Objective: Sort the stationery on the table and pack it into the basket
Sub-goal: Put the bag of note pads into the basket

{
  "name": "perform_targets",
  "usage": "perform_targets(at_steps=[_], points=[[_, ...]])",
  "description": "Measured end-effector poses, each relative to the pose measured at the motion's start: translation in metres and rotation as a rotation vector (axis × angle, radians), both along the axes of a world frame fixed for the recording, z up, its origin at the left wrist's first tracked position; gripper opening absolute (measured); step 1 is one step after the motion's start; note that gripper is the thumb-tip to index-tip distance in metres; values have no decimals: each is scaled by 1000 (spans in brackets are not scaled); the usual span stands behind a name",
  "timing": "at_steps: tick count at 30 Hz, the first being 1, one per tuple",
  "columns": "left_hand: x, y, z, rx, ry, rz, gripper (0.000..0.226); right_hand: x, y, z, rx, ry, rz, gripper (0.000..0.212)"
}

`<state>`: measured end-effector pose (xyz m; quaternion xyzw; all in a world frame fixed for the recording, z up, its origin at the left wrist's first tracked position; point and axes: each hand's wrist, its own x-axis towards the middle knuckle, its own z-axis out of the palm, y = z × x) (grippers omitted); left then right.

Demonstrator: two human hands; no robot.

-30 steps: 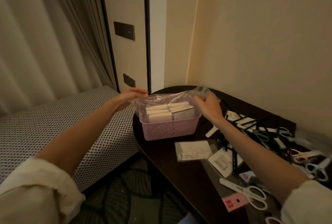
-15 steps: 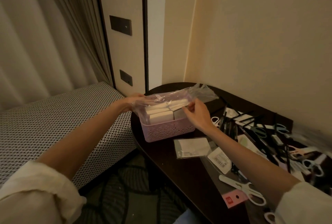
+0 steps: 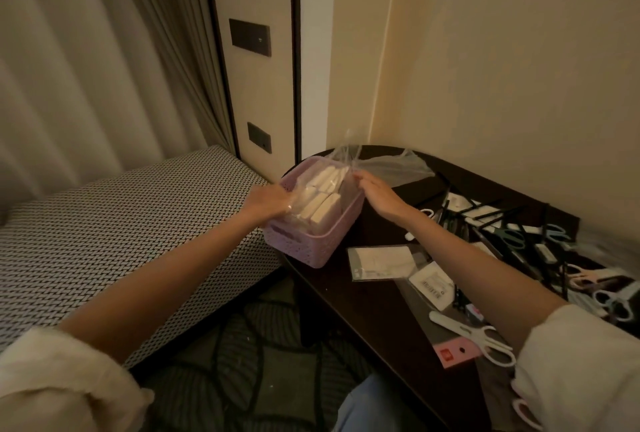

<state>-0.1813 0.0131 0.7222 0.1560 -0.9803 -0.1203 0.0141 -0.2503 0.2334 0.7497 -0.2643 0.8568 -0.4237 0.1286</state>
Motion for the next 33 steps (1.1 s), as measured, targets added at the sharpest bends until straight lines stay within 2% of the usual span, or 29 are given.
perform_targets(at_steps=[4,7,8,10,12,16,19,22,24,26,28,30,32,33], points=[[8,6,18,-52,-85,82,53,27,7,-4,6,-20,20,49],[0,-2,24,-16,14,109,52,41,6,-15,-8,-1,-82,47],[-5,-5,24,25,74,103,51,42,3,-20,47,-42,-147,53],[-10,-7,23,119,84,92,52,44,-4,-27,120,-250,-163,61],[-14,-10,20,166,8,67,42,46,-12,-31,71,-404,-90,50],[-13,-12,18,129,31,63,23,40,-23,-26,33,-327,-83,37],[-7,-11,16,84,91,73,34,30,-20,-19,-33,-299,-98,34],[-10,-10,12,162,148,120,24,25,-12,-17,-169,-316,-175,34],[-19,-12,4,297,170,148,20,23,-7,-15,-243,-220,-222,39],[-20,-2,3,559,157,174,17,22,-3,-12,-247,-56,-214,52],[-11,19,12,839,139,211,16,21,-3,-11,-213,59,-186,75],[-8,35,18,995,151,230,16,20,-6,-9,-133,207,-241,99],[-10,43,17,1082,163,244,24,19,-11,-10,26,551,-326,109],[-11,47,16,1116,164,251,27,18,-13,-10,121,773,-318,104]])
